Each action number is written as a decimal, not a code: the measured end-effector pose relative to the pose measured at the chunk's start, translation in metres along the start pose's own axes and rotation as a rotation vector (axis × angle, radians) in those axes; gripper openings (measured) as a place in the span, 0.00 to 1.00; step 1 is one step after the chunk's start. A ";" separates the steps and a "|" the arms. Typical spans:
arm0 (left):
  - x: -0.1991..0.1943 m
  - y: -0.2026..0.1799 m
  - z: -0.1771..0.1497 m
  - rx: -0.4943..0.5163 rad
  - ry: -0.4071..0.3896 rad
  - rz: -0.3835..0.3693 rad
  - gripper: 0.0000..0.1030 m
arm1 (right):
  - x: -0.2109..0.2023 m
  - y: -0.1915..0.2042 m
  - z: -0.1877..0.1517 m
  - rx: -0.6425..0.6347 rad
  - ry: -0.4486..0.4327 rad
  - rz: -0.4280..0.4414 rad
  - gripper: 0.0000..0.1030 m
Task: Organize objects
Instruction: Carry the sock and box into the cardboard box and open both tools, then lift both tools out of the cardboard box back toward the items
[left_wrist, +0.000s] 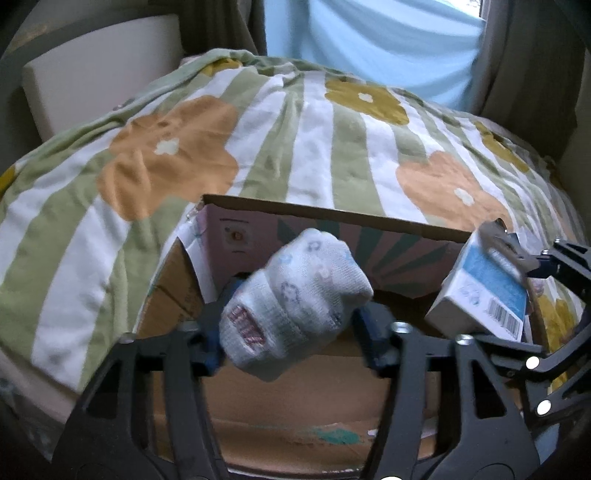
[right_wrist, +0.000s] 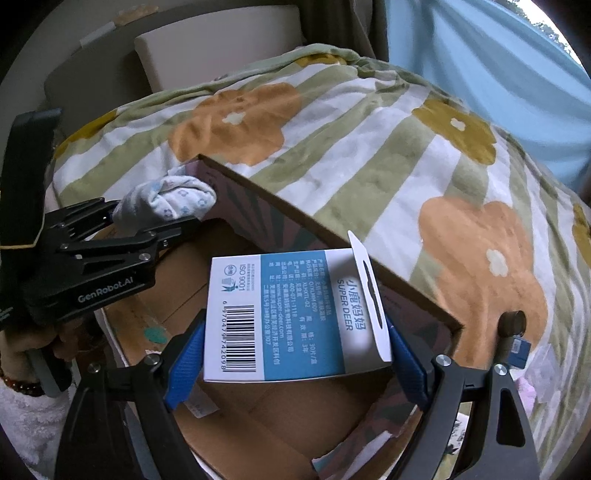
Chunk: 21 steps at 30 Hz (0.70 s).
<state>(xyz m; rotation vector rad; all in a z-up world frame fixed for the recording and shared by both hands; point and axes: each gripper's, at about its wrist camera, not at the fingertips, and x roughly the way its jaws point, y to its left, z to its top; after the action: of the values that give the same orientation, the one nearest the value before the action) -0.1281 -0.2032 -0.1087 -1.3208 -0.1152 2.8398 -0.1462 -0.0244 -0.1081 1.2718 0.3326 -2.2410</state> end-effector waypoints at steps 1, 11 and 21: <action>-0.002 -0.001 -0.001 0.002 -0.009 0.018 0.94 | 0.002 0.000 0.000 -0.001 0.004 0.008 0.84; -0.017 -0.009 0.003 0.041 -0.055 0.036 1.00 | 0.001 0.002 -0.008 0.014 -0.011 0.072 1.00; -0.018 -0.009 0.000 0.032 -0.048 0.031 1.00 | -0.005 0.002 -0.012 0.000 -0.017 0.055 1.00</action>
<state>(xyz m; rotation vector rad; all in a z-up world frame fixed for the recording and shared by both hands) -0.1169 -0.1949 -0.0939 -1.2605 -0.0505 2.8866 -0.1347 -0.0195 -0.1102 1.2470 0.2876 -2.2042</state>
